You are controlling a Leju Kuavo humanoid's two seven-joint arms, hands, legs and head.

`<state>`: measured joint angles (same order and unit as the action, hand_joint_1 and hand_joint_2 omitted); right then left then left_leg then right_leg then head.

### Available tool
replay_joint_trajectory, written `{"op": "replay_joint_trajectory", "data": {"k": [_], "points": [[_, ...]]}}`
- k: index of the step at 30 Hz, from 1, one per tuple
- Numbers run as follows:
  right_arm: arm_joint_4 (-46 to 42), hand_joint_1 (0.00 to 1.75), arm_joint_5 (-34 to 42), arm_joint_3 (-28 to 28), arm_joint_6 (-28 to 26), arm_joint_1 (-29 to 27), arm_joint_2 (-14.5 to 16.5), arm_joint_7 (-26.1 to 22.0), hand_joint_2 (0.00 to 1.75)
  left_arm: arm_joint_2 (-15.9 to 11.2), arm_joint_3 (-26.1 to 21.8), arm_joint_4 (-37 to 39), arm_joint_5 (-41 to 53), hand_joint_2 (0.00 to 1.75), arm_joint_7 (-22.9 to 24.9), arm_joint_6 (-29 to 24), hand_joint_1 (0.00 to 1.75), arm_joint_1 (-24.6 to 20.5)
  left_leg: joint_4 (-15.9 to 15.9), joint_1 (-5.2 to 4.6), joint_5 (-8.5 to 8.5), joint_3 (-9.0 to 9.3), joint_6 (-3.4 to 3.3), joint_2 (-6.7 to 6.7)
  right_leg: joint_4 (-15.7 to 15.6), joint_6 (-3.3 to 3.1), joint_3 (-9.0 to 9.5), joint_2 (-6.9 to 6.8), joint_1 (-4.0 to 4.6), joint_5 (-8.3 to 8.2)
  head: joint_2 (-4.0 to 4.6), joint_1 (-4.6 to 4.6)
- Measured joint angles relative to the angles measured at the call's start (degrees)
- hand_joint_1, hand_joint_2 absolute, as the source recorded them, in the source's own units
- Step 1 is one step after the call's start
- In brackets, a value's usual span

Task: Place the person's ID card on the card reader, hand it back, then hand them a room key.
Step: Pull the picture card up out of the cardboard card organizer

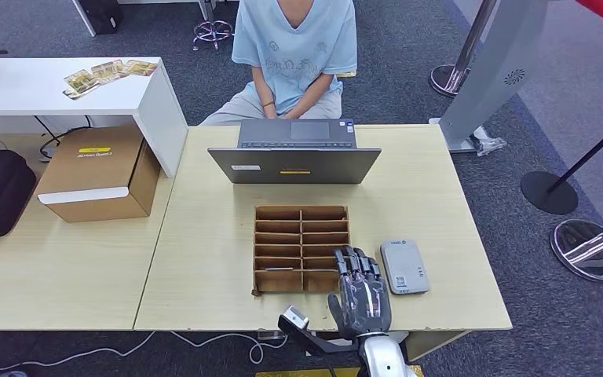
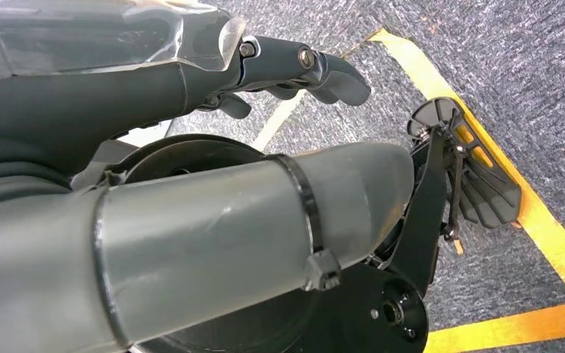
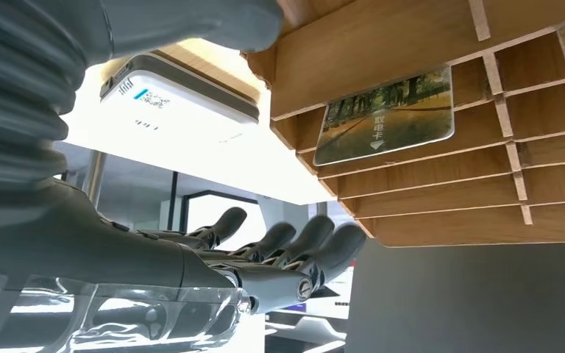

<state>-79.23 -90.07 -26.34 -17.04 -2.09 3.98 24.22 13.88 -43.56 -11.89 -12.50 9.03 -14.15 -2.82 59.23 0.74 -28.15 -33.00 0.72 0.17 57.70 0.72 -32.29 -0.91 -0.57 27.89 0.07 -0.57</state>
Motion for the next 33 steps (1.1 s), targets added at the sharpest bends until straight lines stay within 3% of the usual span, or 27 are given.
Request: {"op": "replay_joint_trajectory", "data": {"k": [16, 33], "points": [[1.22, 0.42, -0.01, -0.25, 0.29, 1.67, 0.54, -1.55, 1.75, 0.02, 0.00, 0.00, 0.08, 0.00, -0.14, -0.04, 0.00, -0.02, 0.00, 0.00, 0.00, 0.00, 0.00, 0.00, 0.01, 0.00, 0.01, 0.00, 0.00, 0.00, 0.00, -0.01], [3.01, 0.62, 0.00, -0.52, 1.26, 3.42, 2.19, -3.38, 1.75, 0.02, 0.00, 0.00, 0.00, 0.00, -0.98, 0.95, 0.00, -0.02, 0.00, 0.00, 0.00, 0.00, 0.00, 0.00, 0.01, 0.00, 0.00, 0.00, 0.00, 0.00, 0.00, 0.00]]}}
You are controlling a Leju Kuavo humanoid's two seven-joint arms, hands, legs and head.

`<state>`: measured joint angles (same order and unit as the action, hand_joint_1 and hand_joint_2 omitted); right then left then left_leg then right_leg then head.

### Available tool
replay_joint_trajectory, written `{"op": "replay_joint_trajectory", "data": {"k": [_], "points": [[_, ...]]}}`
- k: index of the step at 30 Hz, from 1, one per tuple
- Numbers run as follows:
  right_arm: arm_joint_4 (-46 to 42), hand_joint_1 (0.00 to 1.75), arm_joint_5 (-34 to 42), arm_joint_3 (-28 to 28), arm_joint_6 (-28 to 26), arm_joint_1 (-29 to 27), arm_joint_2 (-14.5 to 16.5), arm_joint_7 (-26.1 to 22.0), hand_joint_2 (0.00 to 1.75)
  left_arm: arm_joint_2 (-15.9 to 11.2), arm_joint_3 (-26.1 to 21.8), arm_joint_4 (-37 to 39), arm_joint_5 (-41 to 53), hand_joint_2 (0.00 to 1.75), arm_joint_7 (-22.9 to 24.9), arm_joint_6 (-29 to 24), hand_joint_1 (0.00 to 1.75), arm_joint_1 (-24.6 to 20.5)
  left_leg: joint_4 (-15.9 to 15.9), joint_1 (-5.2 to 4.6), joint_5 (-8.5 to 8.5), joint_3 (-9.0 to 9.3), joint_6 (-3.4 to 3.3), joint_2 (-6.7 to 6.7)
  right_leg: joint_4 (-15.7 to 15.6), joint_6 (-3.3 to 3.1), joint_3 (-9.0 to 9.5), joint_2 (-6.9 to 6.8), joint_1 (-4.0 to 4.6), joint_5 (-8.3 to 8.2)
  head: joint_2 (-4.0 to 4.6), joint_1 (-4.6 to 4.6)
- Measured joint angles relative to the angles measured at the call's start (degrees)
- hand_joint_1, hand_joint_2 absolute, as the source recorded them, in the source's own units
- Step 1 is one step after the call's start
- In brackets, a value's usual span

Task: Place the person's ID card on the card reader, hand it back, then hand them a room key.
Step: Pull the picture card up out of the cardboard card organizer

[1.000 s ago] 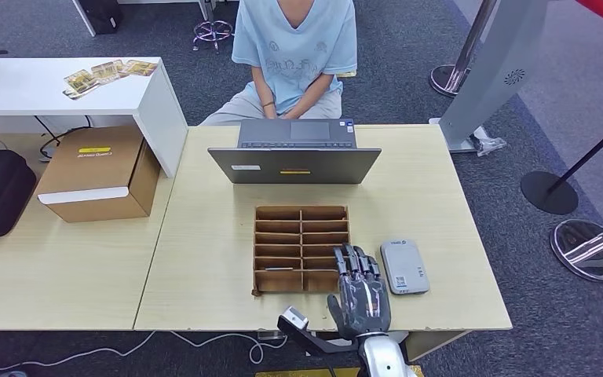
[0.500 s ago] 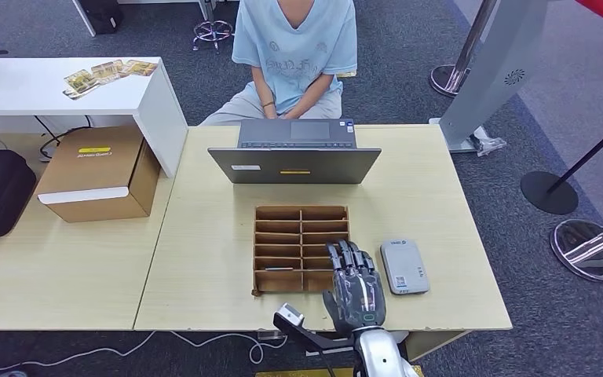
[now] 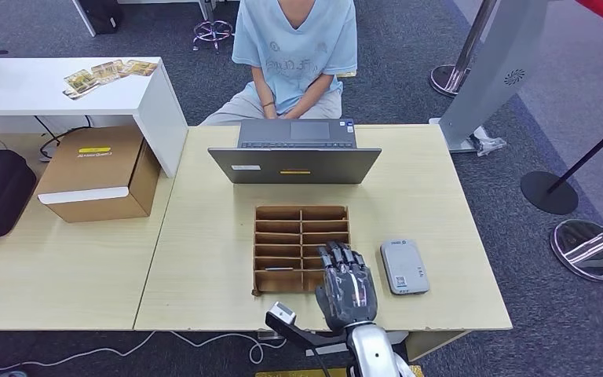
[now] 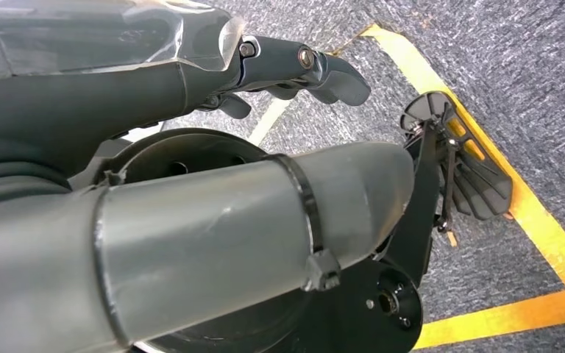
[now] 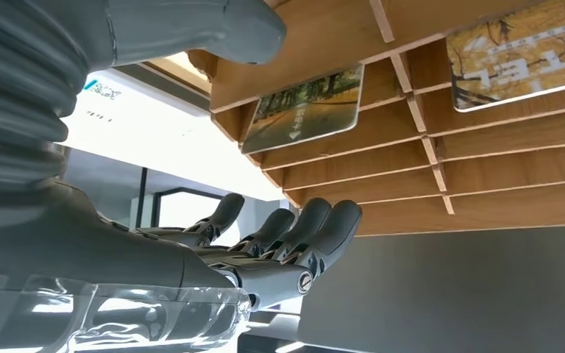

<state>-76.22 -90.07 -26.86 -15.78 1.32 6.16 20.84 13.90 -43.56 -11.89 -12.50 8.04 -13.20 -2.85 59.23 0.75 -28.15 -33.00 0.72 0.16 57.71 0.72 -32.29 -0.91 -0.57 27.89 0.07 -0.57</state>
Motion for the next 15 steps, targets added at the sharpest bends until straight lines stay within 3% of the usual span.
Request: {"op": "replay_joint_trajectory", "data": {"k": [15], "points": [[0.01, 0.70, 0.00, 0.00, 0.61, 0.22, 0.28, -0.98, 1.75, -0.01, 0.00, 0.00, 0.11, 0.00, -0.11, 0.70, 0.00, 0.01, 0.00, 0.00, 0.00, 0.00, 0.00, 0.00, 0.00, 0.00, 0.00, 0.00, 0.00, 0.00, 0.00, 0.00]]}}
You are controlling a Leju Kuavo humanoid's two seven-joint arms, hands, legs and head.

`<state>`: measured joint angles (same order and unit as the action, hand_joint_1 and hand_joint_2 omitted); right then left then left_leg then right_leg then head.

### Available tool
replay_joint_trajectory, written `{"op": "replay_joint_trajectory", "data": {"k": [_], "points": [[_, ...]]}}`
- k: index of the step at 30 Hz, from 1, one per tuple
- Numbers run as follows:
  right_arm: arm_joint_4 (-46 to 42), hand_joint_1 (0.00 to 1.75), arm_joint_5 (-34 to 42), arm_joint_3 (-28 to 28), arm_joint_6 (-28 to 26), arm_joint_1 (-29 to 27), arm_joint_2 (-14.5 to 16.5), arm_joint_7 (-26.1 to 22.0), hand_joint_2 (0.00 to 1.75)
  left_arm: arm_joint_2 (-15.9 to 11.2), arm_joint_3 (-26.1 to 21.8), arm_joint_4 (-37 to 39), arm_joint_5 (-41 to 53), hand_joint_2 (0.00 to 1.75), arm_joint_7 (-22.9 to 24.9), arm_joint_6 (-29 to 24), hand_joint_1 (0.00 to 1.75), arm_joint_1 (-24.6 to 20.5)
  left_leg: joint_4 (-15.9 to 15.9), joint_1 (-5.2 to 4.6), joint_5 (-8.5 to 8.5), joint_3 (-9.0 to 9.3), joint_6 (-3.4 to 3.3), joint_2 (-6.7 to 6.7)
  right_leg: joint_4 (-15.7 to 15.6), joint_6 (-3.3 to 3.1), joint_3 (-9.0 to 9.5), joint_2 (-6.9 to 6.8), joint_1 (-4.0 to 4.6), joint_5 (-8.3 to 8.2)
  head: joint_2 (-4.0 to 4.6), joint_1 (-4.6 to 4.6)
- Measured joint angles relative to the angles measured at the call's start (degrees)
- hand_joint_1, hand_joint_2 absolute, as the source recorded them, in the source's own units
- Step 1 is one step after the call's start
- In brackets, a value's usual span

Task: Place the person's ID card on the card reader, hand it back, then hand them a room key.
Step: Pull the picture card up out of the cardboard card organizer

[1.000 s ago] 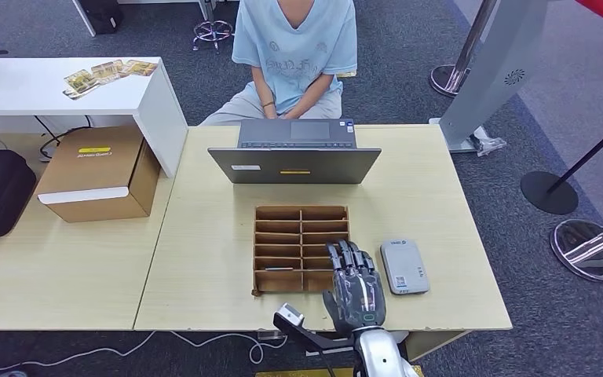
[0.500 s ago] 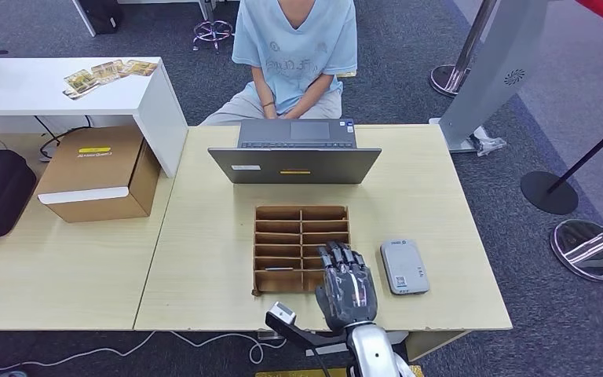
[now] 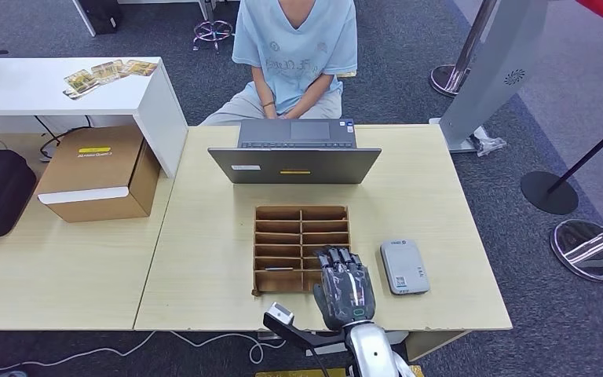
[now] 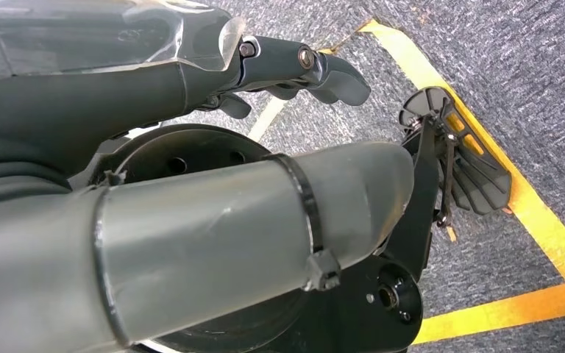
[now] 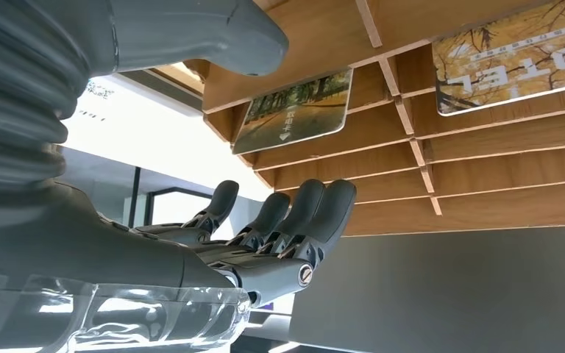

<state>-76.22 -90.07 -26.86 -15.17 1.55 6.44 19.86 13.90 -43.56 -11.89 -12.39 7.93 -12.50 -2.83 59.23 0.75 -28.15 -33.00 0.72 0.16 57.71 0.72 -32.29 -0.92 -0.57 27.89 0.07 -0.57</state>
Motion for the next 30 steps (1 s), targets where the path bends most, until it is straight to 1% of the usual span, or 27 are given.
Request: {"op": "replay_joint_trajectory", "data": {"k": [3, 7, 16, 21, 26, 30], "points": [[0.01, 0.70, -0.01, 0.00, 0.11, 0.07, 0.10, -0.02, 1.75, -0.01, 0.00, 0.00, 0.05, 0.00, -0.05, 0.08, 0.00, 0.00, 0.00, 0.00, 0.00, 0.00, 0.00, 0.00, 0.00, 0.00, 0.00, 0.00, 0.00, 0.00, 0.00, 0.00], [0.06, 0.62, -0.01, 0.02, 0.36, 0.11, 0.31, -0.05, 1.75, -0.01, 0.00, 0.00, 0.30, 0.00, -0.15, 0.34, 0.00, 0.01, 0.00, 0.00, 0.00, 0.00, 0.00, 0.00, 0.00, 0.00, 0.00, 0.00, 0.00, 0.00, 0.00, 0.00], [0.81, 0.59, 0.00, 0.07, 0.85, 0.53, 0.40, -0.15, 1.75, -0.03, 0.00, 0.00, 0.62, 0.00, -0.90, 0.84, 0.00, 0.04, 0.00, 0.00, 0.00, 0.00, 0.00, 0.00, 0.00, 0.00, 0.00, 0.00, 0.00, 0.00, 0.00, 0.00], [1.26, 0.61, 0.00, 0.07, 0.84, 0.84, 0.40, -0.15, 1.75, -0.04, 0.00, 0.00, 0.87, 0.00, -0.94, 1.01, 0.00, 0.05, 0.00, 0.00, 0.00, 0.00, 0.00, 0.00, 0.00, 0.00, 0.00, 0.00, 0.00, 0.00, 0.00, 0.00], [1.56, 0.69, 0.00, 0.08, 0.85, 1.09, 0.40, -0.15, 1.75, -0.03, 0.00, 0.00, 1.10, 0.00, -0.99, 1.17, 0.00, 0.06, 0.00, 0.00, 0.00, 0.00, 0.00, 0.00, 0.00, 0.00, 0.00, 0.00, 0.00, 0.00, 0.00, 0.00], [1.89, 0.71, 0.00, 0.09, 0.81, 1.23, 0.40, -0.17, 1.75, -0.04, 0.00, 0.00, 1.38, 0.00, -1.07, 1.22, 0.00, 0.07, 0.00, 0.00, 0.00, 0.00, 0.00, 0.00, 0.00, 0.00, 0.00, 0.00, 0.00, 0.00, 0.00, 0.00]]}}
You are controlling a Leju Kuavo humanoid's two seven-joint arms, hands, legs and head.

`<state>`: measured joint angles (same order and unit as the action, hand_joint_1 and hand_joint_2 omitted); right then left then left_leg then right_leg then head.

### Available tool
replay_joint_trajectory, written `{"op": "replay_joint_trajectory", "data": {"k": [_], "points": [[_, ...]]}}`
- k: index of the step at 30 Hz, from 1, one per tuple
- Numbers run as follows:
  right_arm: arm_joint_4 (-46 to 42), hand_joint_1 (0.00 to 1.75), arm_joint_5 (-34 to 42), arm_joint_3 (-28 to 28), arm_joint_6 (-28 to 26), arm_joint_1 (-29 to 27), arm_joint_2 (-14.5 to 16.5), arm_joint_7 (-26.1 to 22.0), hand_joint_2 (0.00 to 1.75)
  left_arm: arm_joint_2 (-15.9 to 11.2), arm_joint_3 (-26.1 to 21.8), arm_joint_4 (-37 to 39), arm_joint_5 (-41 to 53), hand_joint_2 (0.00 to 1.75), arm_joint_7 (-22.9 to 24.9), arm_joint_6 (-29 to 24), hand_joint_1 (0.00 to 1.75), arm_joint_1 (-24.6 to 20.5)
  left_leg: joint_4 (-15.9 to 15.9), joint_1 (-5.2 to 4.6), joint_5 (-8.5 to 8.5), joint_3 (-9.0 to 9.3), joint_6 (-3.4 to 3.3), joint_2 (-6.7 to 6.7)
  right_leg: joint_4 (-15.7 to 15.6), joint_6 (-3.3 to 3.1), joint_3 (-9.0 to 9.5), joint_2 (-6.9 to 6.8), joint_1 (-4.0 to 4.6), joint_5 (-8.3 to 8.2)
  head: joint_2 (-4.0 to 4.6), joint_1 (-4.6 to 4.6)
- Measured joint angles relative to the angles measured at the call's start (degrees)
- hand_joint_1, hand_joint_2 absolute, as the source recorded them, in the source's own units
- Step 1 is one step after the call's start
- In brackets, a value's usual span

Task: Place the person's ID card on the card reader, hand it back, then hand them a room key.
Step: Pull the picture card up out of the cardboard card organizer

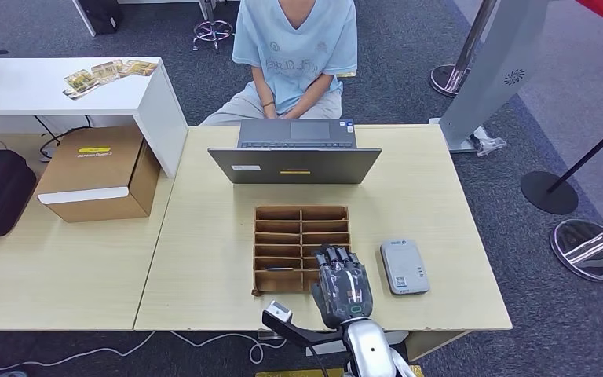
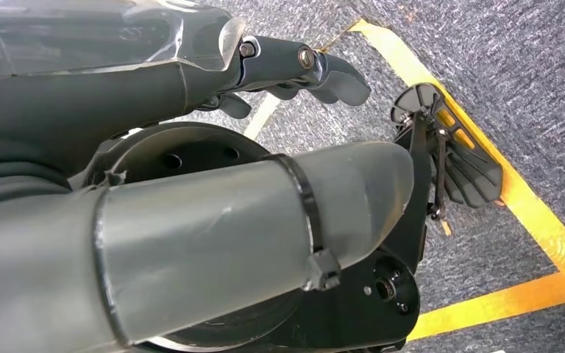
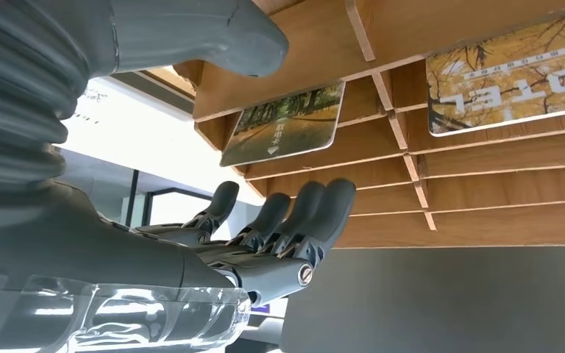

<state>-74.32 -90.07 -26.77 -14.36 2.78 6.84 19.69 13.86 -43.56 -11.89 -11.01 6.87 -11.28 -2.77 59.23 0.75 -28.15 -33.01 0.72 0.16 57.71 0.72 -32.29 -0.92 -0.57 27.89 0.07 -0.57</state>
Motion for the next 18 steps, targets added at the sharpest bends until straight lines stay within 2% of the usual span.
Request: {"op": "replay_joint_trajectory", "data": {"k": [11, 18], "points": [[0.39, 0.58, -0.01, 0.31, -0.09, 0.24, 0.00, 1.21, 1.75, 0.00, 0.02, 0.00, 0.63, 0.00, -0.20, 0.02, 0.00, 0.09, 0.00, 0.00, 0.00, 0.00, 0.00, 0.00, 0.00, 0.00, 0.00, 0.00, 0.00, 0.00, 0.00, 0.00], [0.45, 0.67, 0.00, 0.44, -0.15, 0.25, 0.00, 1.38, 1.75, 0.00, 0.04, 0.00, 1.08, 0.00, -0.44, 0.02, 0.00, 0.17, 0.00, 0.00, 0.00, 0.00, 0.00, 0.00, 0.00, 0.00, 0.00, 0.00, 0.00, 0.00, 0.00, 0.00]]}}
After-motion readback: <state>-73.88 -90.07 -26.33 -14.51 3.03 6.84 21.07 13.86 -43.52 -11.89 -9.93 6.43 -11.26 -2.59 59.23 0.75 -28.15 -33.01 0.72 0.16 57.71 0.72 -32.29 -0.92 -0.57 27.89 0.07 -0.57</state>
